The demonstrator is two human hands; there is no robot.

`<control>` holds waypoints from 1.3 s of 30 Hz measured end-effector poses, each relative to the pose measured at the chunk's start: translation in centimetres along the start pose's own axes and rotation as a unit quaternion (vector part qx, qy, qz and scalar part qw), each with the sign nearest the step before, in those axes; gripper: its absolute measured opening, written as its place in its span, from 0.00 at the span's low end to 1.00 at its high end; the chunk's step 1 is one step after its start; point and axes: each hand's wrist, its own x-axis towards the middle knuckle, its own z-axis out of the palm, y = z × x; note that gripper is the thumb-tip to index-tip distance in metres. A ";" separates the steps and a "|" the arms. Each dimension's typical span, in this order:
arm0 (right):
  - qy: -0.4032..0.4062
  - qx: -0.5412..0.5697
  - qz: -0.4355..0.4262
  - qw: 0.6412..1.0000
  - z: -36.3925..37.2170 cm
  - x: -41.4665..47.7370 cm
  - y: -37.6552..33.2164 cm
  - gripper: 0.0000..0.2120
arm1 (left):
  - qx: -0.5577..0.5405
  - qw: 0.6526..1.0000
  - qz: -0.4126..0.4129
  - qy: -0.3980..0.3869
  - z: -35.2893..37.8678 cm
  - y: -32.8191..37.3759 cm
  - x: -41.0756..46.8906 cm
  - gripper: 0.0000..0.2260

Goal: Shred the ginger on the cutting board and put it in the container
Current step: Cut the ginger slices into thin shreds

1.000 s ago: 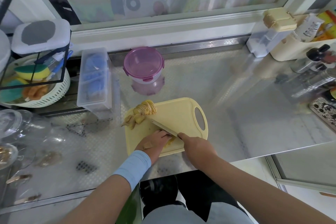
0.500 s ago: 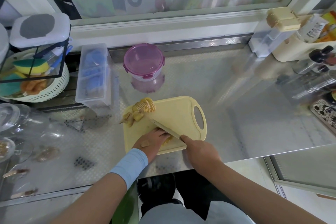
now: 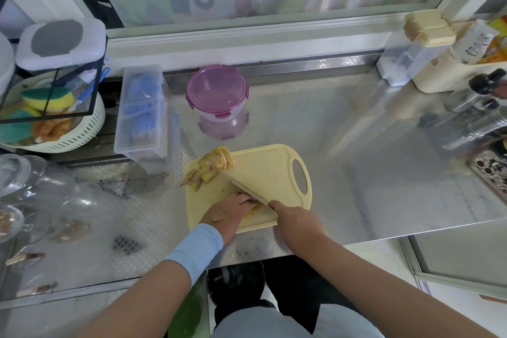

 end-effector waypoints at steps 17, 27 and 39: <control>0.017 0.013 0.000 1.000 0.6 0.3 -0.1 0.22 | 0.056 0.997 0.052 0.015 0.7 0.0 1.2 0.14; 0.014 0.008 -0.001 1.000 1.4 -0.8 1.2 0.23 | 0.015 1.000 -0.004 -0.003 -0.3 0.1 -0.3 0.25; 0.013 -0.010 -0.004 1.000 1.0 -0.8 1.5 0.22 | 0.045 0.998 0.029 -0.040 -1.2 1.0 0.7 0.22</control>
